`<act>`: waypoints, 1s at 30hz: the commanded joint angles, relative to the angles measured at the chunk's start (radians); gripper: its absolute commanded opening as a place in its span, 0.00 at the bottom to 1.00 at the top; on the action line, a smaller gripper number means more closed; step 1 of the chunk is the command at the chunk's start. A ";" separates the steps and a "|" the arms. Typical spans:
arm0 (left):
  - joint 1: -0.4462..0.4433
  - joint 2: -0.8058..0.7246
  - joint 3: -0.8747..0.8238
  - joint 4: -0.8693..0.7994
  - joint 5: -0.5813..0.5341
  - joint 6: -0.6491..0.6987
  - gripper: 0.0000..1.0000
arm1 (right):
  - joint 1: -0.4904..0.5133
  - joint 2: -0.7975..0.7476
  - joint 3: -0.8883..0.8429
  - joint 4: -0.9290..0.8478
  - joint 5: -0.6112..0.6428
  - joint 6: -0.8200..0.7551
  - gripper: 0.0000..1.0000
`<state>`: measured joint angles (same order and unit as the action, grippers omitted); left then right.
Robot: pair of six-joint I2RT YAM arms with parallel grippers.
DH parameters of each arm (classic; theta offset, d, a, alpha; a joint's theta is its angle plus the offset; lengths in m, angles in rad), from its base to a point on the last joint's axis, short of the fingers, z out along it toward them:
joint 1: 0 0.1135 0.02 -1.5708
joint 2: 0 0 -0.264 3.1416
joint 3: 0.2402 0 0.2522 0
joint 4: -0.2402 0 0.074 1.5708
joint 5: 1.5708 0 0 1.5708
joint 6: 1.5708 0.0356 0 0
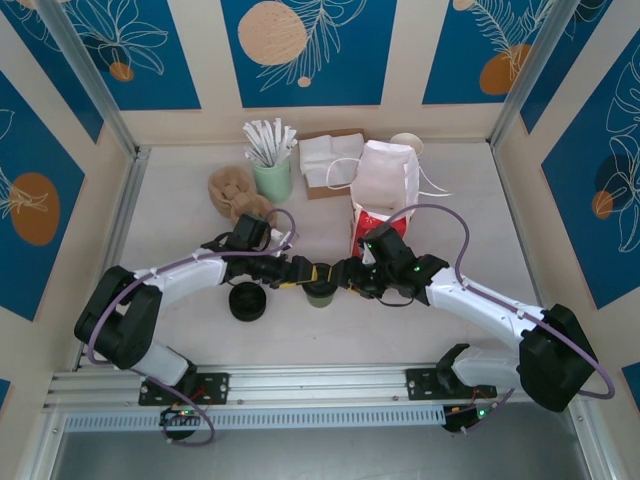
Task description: Pack the takeout coffee
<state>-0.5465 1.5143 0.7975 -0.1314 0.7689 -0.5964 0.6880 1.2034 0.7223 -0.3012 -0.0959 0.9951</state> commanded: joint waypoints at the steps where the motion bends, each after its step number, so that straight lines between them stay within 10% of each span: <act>1: -0.018 0.032 -0.018 -0.047 -0.039 0.007 0.74 | 0.007 0.002 -0.034 -0.055 0.034 0.007 0.51; 30: -0.019 0.009 0.020 -0.041 -0.025 0.004 0.73 | 0.019 0.019 0.026 -0.108 0.055 0.020 0.48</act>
<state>-0.5510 1.5330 0.7887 -0.0834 0.7933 -0.6109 0.7006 1.2037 0.7303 -0.3172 -0.0734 1.0180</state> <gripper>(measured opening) 0.731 0.482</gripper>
